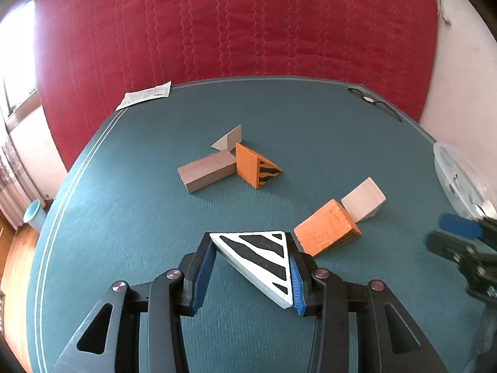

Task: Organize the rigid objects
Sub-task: 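Lift the striped wedge with the left gripper, then grasp the small pale wooden block with the right gripper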

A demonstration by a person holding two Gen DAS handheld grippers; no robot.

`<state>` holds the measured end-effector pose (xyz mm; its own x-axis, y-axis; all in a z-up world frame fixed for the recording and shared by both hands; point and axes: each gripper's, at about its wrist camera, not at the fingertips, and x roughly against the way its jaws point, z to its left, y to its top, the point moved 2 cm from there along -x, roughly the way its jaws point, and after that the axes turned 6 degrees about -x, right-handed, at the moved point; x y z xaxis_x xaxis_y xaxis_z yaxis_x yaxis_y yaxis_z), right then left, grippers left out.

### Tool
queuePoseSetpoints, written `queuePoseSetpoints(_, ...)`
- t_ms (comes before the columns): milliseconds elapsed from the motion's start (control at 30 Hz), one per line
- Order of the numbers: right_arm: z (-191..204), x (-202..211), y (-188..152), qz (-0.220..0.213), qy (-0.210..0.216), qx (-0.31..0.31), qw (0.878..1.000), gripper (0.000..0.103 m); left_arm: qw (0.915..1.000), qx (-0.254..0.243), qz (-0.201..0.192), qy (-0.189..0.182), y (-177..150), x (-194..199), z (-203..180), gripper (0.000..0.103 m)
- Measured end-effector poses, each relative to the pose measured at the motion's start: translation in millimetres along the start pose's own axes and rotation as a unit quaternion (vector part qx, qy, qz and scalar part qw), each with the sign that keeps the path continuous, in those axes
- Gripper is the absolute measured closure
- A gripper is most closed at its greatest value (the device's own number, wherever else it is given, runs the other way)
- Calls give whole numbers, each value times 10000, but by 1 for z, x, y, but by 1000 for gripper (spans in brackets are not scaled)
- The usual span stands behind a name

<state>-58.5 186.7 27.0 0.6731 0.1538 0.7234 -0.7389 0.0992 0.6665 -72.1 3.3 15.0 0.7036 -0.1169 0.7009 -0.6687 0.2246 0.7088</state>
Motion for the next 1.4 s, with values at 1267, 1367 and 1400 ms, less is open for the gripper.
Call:
queuePoseSetpoints(1267, 53, -68, 32, 191, 213, 1367, 9902, 51, 9996, 67, 71, -281, -15, 9, 1, 58)
queuePoseSetpoints(1367, 57, -64, 26, 178, 212, 1421, 9895, 61, 9996, 100, 135, -208, -16, 7, 2, 58)
queuePoseSetpoints(1400, 57, -62, 24, 189, 234, 1407, 9896, 62, 9996, 120, 158, -191, -17, 6, 3, 58)
